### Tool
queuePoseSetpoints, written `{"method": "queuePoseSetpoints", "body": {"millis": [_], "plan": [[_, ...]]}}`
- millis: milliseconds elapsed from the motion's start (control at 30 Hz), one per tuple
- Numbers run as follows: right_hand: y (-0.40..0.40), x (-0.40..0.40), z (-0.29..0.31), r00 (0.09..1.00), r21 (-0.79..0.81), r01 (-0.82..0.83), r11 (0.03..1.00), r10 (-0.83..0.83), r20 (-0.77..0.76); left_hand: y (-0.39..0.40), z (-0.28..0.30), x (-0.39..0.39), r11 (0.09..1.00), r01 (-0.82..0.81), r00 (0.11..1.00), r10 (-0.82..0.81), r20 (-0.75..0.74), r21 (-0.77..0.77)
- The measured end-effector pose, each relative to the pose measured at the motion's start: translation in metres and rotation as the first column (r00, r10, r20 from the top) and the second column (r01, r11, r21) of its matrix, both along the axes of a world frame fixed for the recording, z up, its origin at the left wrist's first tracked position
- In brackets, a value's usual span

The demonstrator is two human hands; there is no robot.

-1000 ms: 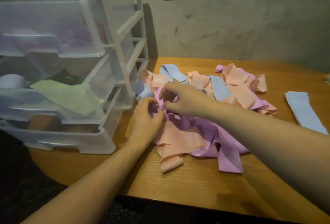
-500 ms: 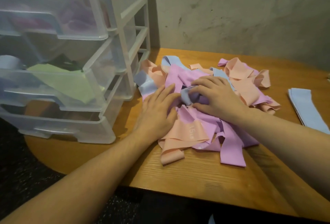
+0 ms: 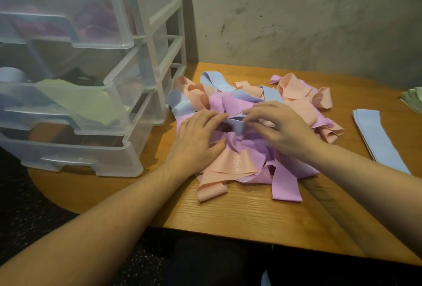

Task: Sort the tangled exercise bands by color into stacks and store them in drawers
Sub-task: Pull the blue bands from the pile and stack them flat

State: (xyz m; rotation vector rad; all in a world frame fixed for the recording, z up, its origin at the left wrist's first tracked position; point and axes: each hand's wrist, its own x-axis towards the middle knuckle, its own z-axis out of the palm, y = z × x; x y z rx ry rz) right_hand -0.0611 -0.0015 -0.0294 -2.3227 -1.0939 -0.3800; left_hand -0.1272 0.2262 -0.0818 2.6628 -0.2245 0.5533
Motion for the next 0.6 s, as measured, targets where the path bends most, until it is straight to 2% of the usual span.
{"method": "queuePoseSetpoints", "body": {"millis": [67,200,267,367,433,500,533,600], "plan": [[0.001,-0.011,0.006,0.997,0.147,0.017,0.989,-0.006,-0.075,0.001,-0.001,0.001,1.0,0.012,1.0,-0.012,0.002,0.0],[0.011,-0.032,0.026,0.901,0.381,0.173,0.908,0.01,-0.433,0.0,0.002,0.0,0.999,0.028,1.0,-0.028,-0.011,-0.018],[0.015,-0.035,0.035,0.802,0.44,0.298,0.847,0.027,-0.596,-0.001,0.002,-0.002,0.999,0.039,0.999,-0.039,-0.01,0.014],[0.018,-0.038,0.047,0.597,0.531,0.508,0.679,0.168,-0.785,-0.002,0.004,-0.005,0.998,0.055,0.998,-0.055,0.002,0.029],[0.016,-0.04,0.054,0.446,0.487,0.616,0.619,0.235,-0.864,-0.002,0.004,-0.006,0.996,0.08,0.997,-0.08,0.001,0.029],[0.012,-0.043,0.054,0.344,0.364,0.655,0.662,0.168,-0.924,-0.002,0.002,-0.004,0.994,0.101,0.995,-0.101,-0.002,0.044],[0.009,-0.043,0.052,0.339,0.282,0.645,0.71,0.064,-0.939,-0.002,0.002,-0.004,0.993,0.106,0.994,-0.106,0.001,0.054],[0.003,-0.043,0.048,0.414,0.112,0.592,0.798,-0.182,-0.892,-0.001,0.002,-0.004,0.988,0.134,0.99,-0.137,0.029,0.072]]}}
